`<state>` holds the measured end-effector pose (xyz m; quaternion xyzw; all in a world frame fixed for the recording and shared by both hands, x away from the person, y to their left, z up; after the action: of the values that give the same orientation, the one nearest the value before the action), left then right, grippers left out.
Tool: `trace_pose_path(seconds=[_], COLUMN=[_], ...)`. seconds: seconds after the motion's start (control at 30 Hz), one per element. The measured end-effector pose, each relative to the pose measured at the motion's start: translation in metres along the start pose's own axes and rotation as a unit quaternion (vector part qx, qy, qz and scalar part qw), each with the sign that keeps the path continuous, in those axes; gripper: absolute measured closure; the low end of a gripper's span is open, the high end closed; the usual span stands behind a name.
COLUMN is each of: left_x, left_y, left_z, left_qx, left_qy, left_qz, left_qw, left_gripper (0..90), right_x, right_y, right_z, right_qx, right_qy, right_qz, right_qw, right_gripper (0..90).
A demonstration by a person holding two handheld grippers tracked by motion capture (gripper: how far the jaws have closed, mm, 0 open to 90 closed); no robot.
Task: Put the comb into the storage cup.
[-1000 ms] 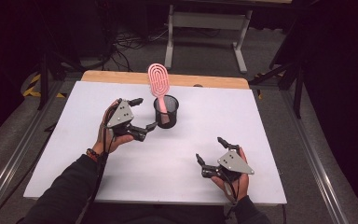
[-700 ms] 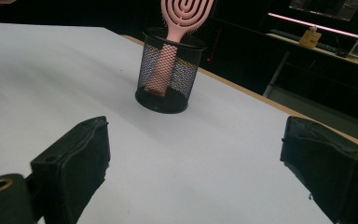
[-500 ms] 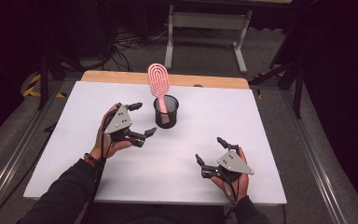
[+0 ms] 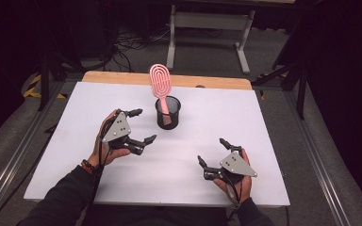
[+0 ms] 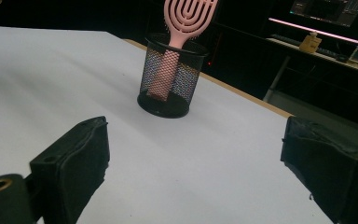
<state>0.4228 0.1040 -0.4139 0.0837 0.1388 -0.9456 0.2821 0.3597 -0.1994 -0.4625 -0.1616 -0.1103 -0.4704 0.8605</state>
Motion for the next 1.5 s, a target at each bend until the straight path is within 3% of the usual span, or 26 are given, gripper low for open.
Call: trace_pose_path(seconds=[0.8, 1.5], left_x=[0.018, 0.017], left_y=[-0.011, -0.037], left_z=[-0.014, -0.029], left_qx=[-0.012, -0.025], left_qy=[0.011, 0.009], left_qz=[-0.006, 0.010], left_qw=[0.9998, 0.9996], left_gripper=[8.0, 7.6], right_x=[0.000, -0.001], right_y=[-0.005, -0.006], right_z=[0.004, 0.005], right_qx=[0.006, 0.001], right_qy=[-0.008, -0.014], right_qz=[-0.001, -0.002], right_qw=[1.0000, 0.9999], right_gripper=[8.5, 8.6])
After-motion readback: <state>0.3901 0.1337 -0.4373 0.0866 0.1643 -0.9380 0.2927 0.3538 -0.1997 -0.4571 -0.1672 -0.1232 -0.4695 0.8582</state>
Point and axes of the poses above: each handheld gripper's, and its own axes: y roughly forward along the jaws, z roughly out of its top, x roughly to its right, the point moved 4 cm from there along y, roughly forward along the jaws, and after that the axes turned 3 degrees about -y, right-handed, at the moved point
